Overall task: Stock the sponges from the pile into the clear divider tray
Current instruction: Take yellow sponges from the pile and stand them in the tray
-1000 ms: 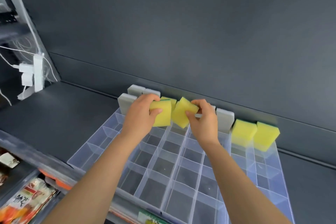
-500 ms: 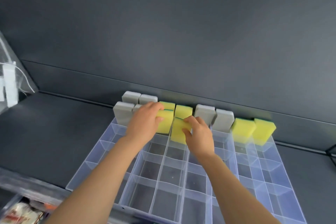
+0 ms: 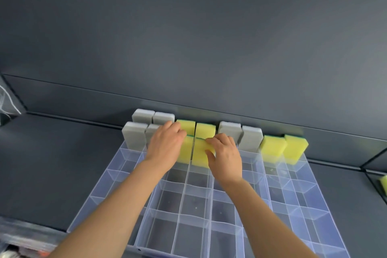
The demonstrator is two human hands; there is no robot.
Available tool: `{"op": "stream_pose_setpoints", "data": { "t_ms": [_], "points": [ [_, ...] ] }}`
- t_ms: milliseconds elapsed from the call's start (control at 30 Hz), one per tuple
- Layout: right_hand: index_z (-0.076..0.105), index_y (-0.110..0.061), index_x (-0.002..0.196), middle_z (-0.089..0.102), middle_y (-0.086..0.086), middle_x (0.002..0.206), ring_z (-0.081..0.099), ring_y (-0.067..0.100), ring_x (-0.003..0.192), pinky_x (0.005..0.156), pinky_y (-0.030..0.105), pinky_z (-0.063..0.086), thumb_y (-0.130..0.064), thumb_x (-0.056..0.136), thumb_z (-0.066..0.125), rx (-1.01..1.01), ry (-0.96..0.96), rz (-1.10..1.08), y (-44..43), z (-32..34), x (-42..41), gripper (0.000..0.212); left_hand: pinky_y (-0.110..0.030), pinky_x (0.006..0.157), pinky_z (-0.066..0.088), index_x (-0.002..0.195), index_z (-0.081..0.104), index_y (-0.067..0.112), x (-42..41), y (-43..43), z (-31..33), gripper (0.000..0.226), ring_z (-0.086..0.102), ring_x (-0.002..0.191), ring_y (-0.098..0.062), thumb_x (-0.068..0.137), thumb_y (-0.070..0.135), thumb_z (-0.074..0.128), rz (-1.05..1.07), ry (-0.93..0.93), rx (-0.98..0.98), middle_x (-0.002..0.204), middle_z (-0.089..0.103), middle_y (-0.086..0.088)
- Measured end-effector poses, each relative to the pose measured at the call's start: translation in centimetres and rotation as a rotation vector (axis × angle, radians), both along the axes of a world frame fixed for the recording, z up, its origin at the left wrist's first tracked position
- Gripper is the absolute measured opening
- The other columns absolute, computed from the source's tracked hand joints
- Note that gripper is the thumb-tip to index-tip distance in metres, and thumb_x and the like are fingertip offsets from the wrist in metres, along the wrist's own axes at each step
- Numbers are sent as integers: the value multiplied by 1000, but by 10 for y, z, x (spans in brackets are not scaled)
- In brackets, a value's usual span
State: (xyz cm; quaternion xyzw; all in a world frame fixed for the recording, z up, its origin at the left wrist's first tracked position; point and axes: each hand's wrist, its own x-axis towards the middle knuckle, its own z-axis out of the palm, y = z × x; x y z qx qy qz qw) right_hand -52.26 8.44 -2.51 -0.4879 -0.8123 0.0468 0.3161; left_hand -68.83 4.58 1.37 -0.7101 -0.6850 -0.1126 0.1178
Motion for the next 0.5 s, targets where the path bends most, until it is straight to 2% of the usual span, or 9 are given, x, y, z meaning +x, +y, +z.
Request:
{"op": "stream_pose_setpoints", "data": {
  "t_ms": [167, 333, 500],
  "points": [
    [69, -10, 97, 63, 6, 95, 59, 27, 84, 62, 35, 54, 1, 72, 75, -11, -10, 25, 0, -2, 0, 28, -24, 44, 29, 60, 56, 12, -4, 2, -16, 32, 53, 62, -19, 52, -10, 78, -42, -65, -18, 67, 53, -1],
    [67, -9, 101, 62, 7, 99, 60, 28, 87, 62, 36, 54, 2, 73, 73, -21, -30, 19, -2, -2, -1, 30, -27, 47, 39, 66, 60, 9, -4, 0, -18, 28, 55, 69, -21, 57, -14, 72, -50, -94, 3, 72, 56, -3],
    [59, -11, 119, 57, 8, 119, 55, 29, 105, 76, 37, 53, -6, 81, 68, -64, -52, -23, -10, 1, 1, 39, -28, 51, 46, 73, 66, 9, -7, -5, -20, 31, 56, 72, -22, 53, -11, 77, -68, -102, 45, 76, 61, -2]
  ]
}}
